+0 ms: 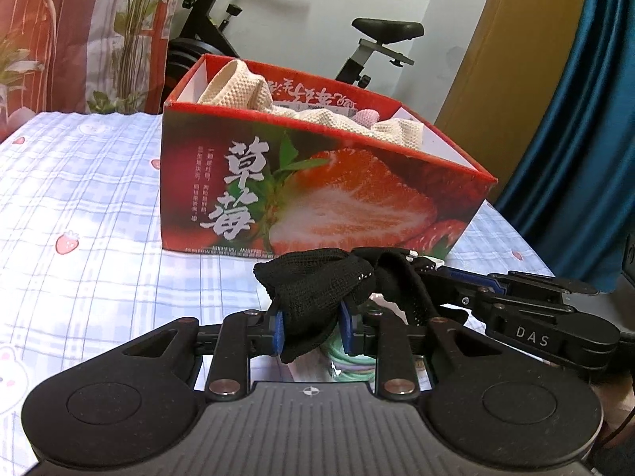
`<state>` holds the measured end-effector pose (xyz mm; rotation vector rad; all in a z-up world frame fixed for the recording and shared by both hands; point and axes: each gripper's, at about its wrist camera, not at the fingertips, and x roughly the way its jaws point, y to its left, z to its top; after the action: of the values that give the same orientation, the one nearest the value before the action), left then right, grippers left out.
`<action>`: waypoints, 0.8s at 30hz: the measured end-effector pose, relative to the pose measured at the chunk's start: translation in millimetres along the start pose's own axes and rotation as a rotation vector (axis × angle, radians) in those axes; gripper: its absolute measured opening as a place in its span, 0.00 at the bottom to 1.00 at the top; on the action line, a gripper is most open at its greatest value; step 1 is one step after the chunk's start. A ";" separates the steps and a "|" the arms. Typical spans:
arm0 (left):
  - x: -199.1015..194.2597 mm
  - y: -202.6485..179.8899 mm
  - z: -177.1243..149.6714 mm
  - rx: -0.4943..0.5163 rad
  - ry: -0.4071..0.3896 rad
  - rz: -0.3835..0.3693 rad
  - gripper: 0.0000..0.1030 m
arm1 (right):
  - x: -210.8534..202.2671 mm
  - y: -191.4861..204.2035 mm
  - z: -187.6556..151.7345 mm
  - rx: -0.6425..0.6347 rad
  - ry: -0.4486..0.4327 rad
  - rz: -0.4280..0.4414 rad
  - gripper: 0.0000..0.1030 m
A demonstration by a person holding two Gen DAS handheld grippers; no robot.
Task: Organize soft objects
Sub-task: 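Lift the black glove with both grippers and lower it into the box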
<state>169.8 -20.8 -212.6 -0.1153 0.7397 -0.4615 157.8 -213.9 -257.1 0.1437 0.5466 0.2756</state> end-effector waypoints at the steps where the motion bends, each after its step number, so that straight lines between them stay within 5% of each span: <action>1: 0.3 0.1 -0.2 -0.002 0.000 0.000 0.27 | -0.4 0.9 -0.9 0.000 0.004 -0.001 0.14; 11: -11.5 -0.2 6.1 -0.010 -0.036 -0.023 0.27 | -13.5 8.3 7.4 -0.010 -0.034 0.001 0.14; 24: -34.7 -12.6 81.2 0.022 -0.117 -0.031 0.27 | -30.7 14.6 77.8 -0.069 -0.152 0.002 0.14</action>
<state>197.4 -21.4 -127.9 -0.1325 0.6185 -0.4886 170.7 -213.8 -173.2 0.0969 0.3858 0.2826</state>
